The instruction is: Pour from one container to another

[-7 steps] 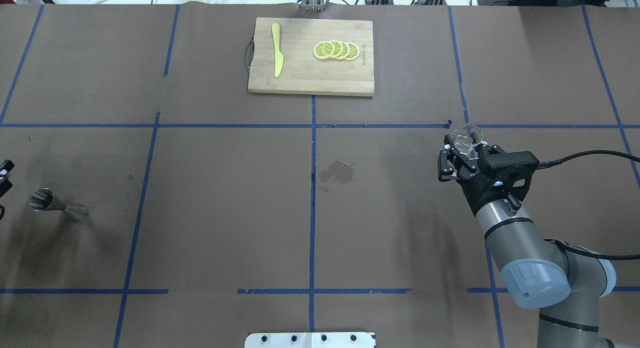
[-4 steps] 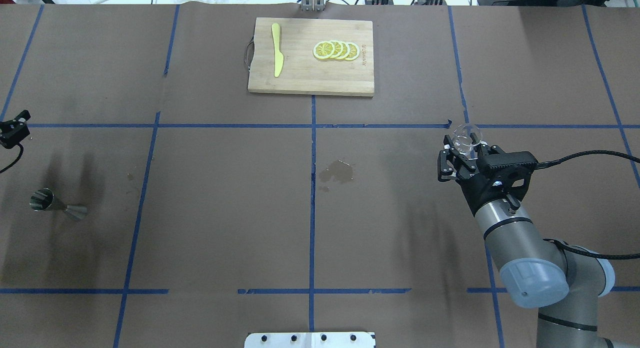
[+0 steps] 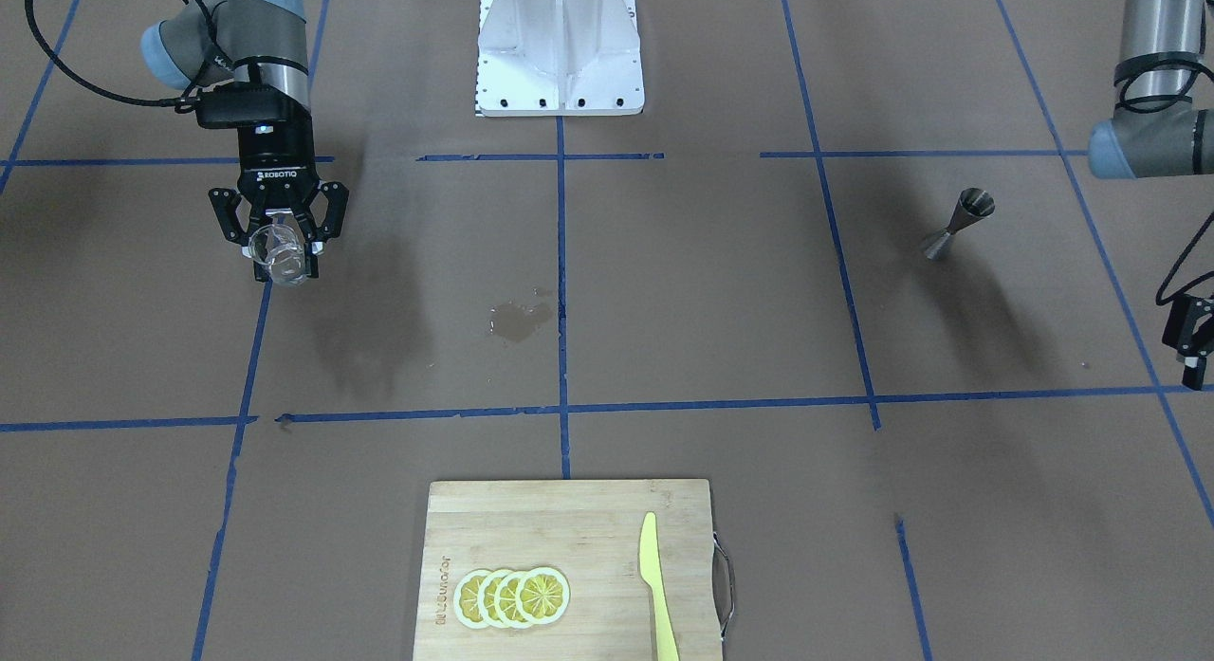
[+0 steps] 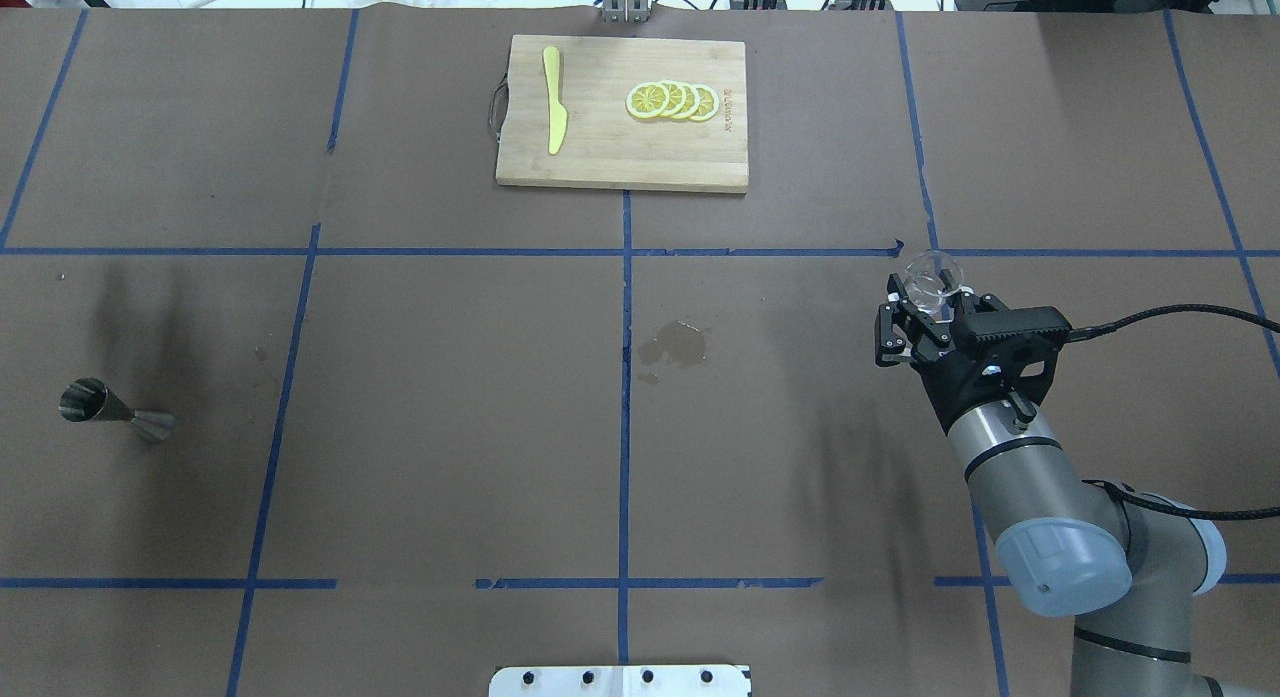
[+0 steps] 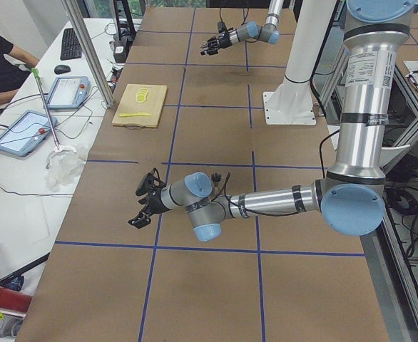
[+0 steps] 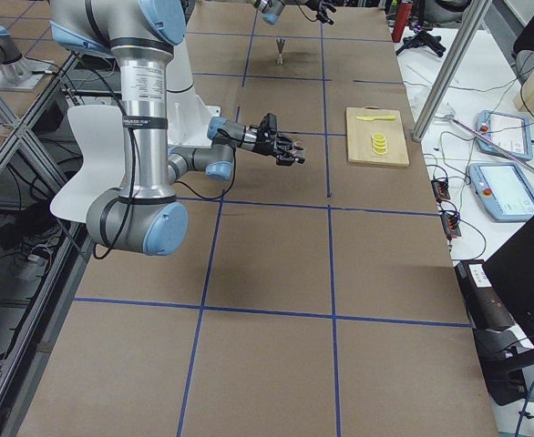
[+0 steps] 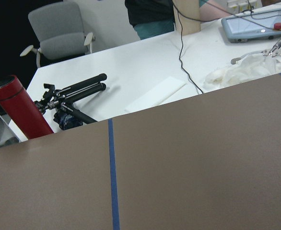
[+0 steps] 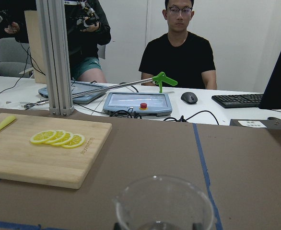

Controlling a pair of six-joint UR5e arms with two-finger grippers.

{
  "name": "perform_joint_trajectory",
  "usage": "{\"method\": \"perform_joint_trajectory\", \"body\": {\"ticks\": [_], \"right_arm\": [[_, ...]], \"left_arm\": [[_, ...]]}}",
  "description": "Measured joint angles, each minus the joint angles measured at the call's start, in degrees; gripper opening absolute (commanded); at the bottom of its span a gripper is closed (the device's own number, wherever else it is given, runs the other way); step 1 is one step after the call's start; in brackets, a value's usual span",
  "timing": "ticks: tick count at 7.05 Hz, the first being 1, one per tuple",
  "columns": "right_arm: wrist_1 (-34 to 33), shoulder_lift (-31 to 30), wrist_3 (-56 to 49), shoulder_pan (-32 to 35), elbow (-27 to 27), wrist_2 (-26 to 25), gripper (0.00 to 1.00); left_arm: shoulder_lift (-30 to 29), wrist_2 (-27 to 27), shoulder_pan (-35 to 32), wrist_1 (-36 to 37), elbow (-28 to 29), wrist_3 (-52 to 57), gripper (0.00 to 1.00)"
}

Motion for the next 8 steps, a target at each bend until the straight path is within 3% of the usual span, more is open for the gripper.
{"method": "perform_joint_trajectory", "body": {"ticks": [2,3,5,8], "right_arm": [[3.91,0.48,0.48,-0.17,-4.89,-0.16,0.00],[8.70,1.55,0.52,-0.19,-10.16,-0.47,0.00],[14.57,2.63,0.55,-0.58,-17.03,-2.41,0.00],[15.92,2.78,0.92,-2.36,-20.08,-5.16,0.00]], "left_arm": [[-1.11,-15.78,-6.00,12.43,-3.90,0.27,1.00],[-0.89,-19.25,-7.05,16.81,-6.46,0.31,1.00],[-0.66,-23.09,-7.75,20.56,-8.56,0.16,1.00],[-0.75,-24.48,-8.51,21.34,-8.85,-0.32,1.00]]}}
